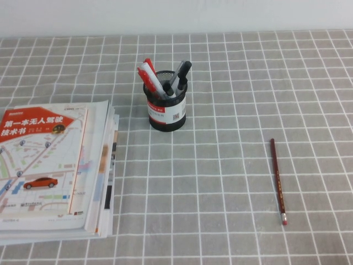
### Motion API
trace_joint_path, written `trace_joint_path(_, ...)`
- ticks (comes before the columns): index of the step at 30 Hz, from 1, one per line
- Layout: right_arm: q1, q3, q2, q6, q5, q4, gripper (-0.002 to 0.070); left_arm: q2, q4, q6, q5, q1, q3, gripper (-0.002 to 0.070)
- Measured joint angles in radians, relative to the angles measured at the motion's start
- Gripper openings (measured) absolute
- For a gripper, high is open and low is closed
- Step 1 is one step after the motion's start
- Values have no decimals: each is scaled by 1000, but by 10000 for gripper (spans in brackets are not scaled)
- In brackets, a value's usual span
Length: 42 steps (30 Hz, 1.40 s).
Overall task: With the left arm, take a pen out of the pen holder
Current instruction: 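Take a marker out of the pen holder and lay it on the table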
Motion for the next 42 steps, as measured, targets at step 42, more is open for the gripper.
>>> trace_joint_path(42, 0, 0, 0, 0, 0, 2, -13, -2, -147, 418, -97, 276, 175, -3)
